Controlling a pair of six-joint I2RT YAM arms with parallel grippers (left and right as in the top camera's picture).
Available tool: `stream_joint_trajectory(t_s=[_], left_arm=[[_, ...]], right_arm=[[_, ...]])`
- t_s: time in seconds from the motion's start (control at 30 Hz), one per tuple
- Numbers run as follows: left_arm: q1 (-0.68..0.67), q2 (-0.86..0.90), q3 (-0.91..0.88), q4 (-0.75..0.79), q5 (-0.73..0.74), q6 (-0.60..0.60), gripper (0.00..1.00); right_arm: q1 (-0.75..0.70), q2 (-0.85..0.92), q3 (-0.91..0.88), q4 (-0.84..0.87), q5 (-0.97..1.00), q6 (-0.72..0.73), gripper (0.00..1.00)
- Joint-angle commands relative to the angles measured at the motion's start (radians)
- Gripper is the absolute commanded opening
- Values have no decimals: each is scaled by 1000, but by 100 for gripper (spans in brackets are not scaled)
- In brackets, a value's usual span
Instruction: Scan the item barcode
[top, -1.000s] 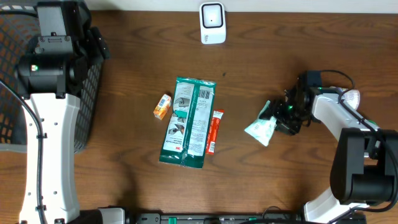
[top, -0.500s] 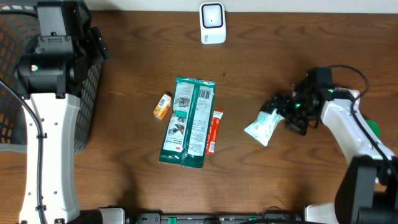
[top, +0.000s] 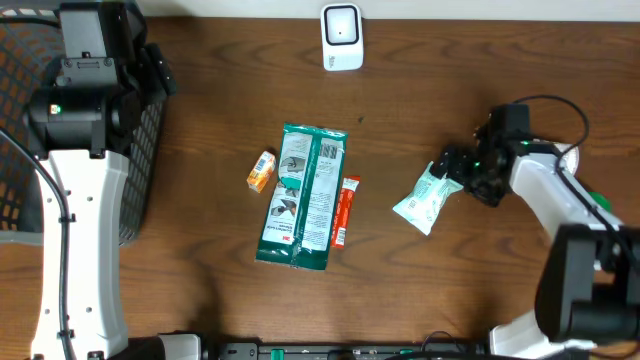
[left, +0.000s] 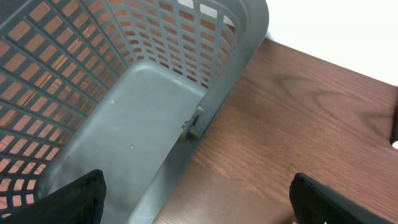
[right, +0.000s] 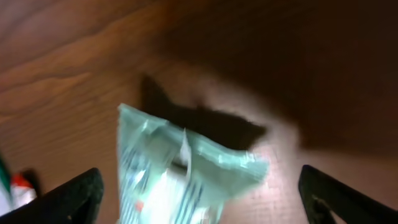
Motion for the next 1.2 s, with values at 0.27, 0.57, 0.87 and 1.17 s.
stream_joint_trajectory(t_s=[0.27, 0.57, 0.87, 1.17], left_arm=[[4, 1, 7, 1, -16, -2, 90], [4, 1, 7, 1, -16, -2, 90], [4, 1, 7, 1, -16, -2, 90], [4, 1, 7, 1, -17, -2, 90]], right_arm=[[23, 164, 7, 27, -117, -93, 66], [14, 163, 7, 26, -142, -92, 12], [-4, 143, 16, 19, -256, -175, 1], [-24, -61, 21, 11, -371, -299, 1]])
